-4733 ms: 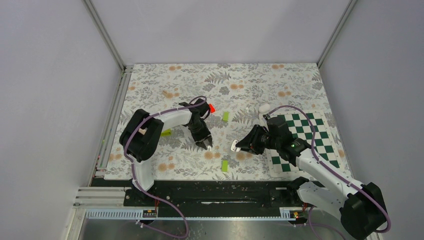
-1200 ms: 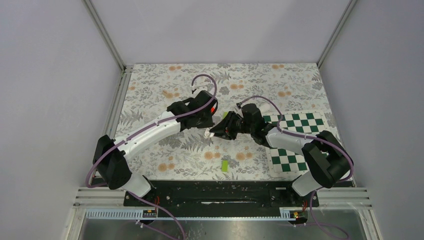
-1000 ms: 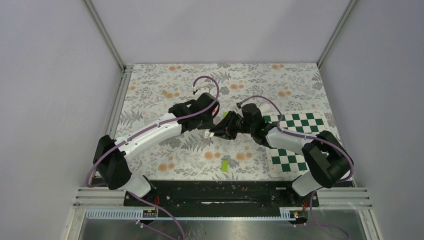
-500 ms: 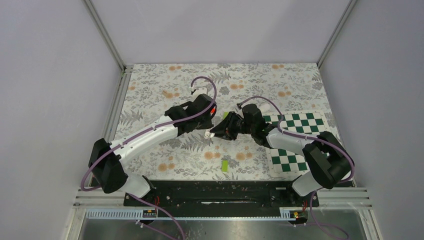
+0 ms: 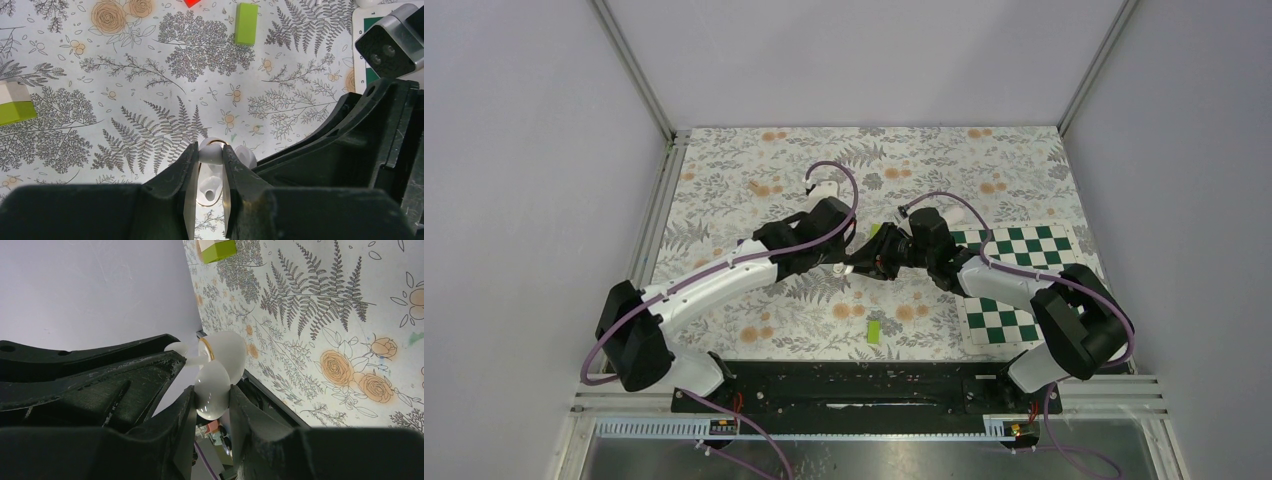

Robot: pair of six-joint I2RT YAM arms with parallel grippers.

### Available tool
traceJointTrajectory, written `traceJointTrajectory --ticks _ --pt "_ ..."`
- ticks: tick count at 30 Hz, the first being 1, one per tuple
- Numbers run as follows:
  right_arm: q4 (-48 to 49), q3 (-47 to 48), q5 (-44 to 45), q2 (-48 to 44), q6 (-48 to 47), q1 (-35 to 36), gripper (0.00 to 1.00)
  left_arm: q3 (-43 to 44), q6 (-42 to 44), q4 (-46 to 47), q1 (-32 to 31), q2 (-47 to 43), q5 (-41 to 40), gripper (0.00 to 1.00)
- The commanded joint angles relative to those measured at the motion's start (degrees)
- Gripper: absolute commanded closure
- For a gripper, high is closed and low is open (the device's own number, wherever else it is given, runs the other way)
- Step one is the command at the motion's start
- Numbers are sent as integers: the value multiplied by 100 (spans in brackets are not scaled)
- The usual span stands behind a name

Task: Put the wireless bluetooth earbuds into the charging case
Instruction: Insert the left earbud into the left side groove of the charging case.

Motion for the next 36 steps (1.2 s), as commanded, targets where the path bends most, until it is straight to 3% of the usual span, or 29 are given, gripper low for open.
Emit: traceJointTrajectory --ticks 1,36 --pt "169 27 -162 -206 36 58 100 -87 91 452 -82 -245 -263 93" --pt "239 46 -176 -208 103 54 100 -897 163 1386 -233 -659 -453 93"
